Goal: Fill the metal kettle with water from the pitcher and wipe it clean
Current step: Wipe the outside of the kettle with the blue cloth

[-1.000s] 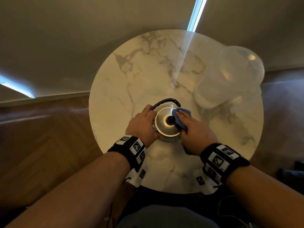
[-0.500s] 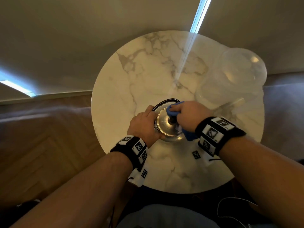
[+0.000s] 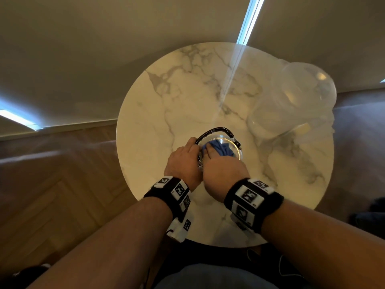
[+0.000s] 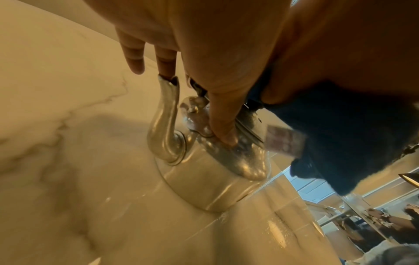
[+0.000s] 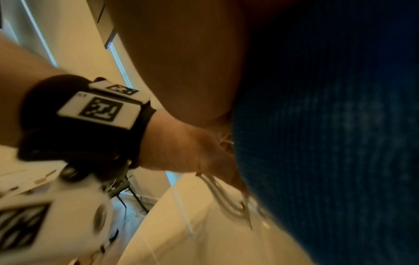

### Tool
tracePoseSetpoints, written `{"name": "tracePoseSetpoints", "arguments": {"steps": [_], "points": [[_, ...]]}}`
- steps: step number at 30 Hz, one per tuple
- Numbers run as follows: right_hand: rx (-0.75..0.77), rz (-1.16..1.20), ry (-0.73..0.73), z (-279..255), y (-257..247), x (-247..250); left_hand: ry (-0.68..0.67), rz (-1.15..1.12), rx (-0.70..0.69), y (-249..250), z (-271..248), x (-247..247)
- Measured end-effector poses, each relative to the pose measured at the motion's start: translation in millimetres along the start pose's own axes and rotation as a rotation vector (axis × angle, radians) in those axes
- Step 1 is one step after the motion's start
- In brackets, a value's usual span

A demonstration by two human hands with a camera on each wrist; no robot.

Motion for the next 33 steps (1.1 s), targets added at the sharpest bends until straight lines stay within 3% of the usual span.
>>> {"name": "tracePoseSetpoints", "arguments": {"steps": [5,12,16,22,25,29,33], "points": [[0.007,0.098,-0.035,-31,7,-31,0.059,-0.039,-0.02,-3,1,-1],[-0.068,0.309,0.068,-23,5,-34,0.045,-0.049,-0.026,-2,1,1],[-0.027,0.247,0.023,-44,18,-59,0.005,-0.116,-0.037,-4,-1,-1],[-0.024,0.308,0.095,-26,11,-45,-0.058,-0.163,0.032,-6,0,-7],[-0.013,0.29,0.078,-42,27,-63,-0.07,-0.194,0.021,-3,-1,-5],[-0.094,0.26,0.139,-56,59,-82,-0.086,-0.149,0.051,-5,0,-6],[-0.19,0.427,0.243,-30,79,-66,-0.105,-0.14,0.064,-3,1,-8]]}}
Point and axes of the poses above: each hand's wrist, its own z-axis towards the middle knuckle, its own x-axis out of the back of the hand, y = z × x, the point moved 6 cm from there along z, towards the middle knuckle, and after that the axes turned 1 degree about x, right-handed, at the moved point
